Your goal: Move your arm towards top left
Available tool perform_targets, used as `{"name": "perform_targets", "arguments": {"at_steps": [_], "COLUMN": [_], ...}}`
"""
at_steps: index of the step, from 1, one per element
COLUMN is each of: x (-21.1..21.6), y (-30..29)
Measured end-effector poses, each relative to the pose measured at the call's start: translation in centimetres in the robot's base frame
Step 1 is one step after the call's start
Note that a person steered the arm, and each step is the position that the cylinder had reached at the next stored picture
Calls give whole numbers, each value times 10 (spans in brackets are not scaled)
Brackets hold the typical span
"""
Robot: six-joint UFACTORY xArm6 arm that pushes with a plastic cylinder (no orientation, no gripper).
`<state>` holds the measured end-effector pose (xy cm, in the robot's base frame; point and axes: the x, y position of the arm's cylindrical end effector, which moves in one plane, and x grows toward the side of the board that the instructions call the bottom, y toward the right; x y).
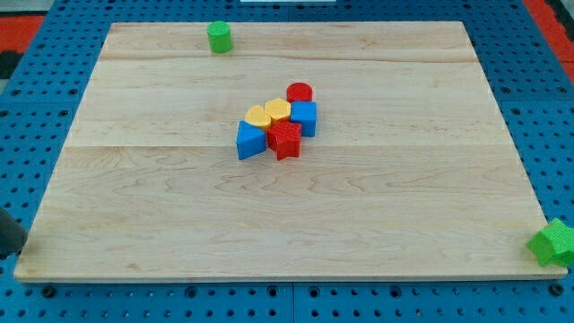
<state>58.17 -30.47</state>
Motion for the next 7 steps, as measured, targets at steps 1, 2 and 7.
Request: {"name": "perform_targets", "arguments": {"at_steps": [1,2,7], "x": [-8,-8,-55], "y": [1,1,11]}}
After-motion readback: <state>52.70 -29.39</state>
